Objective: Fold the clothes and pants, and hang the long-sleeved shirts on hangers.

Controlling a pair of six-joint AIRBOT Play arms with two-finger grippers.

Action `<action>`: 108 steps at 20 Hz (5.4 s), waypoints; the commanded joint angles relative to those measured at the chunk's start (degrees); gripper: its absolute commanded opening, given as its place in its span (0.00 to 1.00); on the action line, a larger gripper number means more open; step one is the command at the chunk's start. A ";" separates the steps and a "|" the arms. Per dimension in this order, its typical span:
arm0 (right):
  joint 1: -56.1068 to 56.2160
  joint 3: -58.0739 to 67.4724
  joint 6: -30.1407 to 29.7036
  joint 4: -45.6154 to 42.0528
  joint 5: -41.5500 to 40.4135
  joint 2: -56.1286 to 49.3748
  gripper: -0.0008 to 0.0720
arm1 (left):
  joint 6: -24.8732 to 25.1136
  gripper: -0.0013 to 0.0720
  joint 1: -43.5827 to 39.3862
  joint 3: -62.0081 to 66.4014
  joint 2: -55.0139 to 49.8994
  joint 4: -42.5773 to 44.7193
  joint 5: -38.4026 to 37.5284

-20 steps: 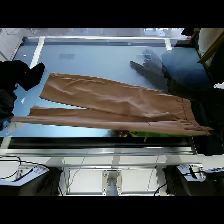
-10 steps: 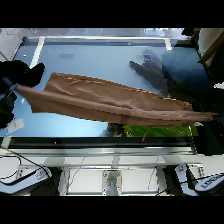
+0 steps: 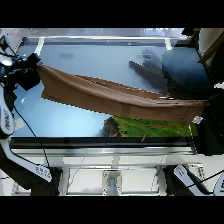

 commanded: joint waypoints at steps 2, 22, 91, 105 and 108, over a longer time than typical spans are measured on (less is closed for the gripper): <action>1.44 0.07 2.78 -0.22 -7.04 -7.30 0.07 | -5.46 0.02 -1.20 8.07 -8.17 5.27 1.22; 0.74 11.72 2.16 -12.41 1.16 -9.73 0.56 | 0.92 0.87 -3.74 10.25 -1.90 5.68 2.34; 7.13 18.40 -10.34 -3.23 42.91 12.92 0.07 | 14.82 0.03 -67.34 10.16 -17.51 -21.05 -24.65; 74.05 19.15 13.38 -7.69 -8.90 -18.25 0.91 | 14.69 0.03 -20.46 10.19 6.47 -21.31 -32.46; 73.02 20.87 15.82 -9.14 -10.75 -20.79 0.87 | 15.50 0.03 -17.07 10.19 8.41 -21.29 -32.48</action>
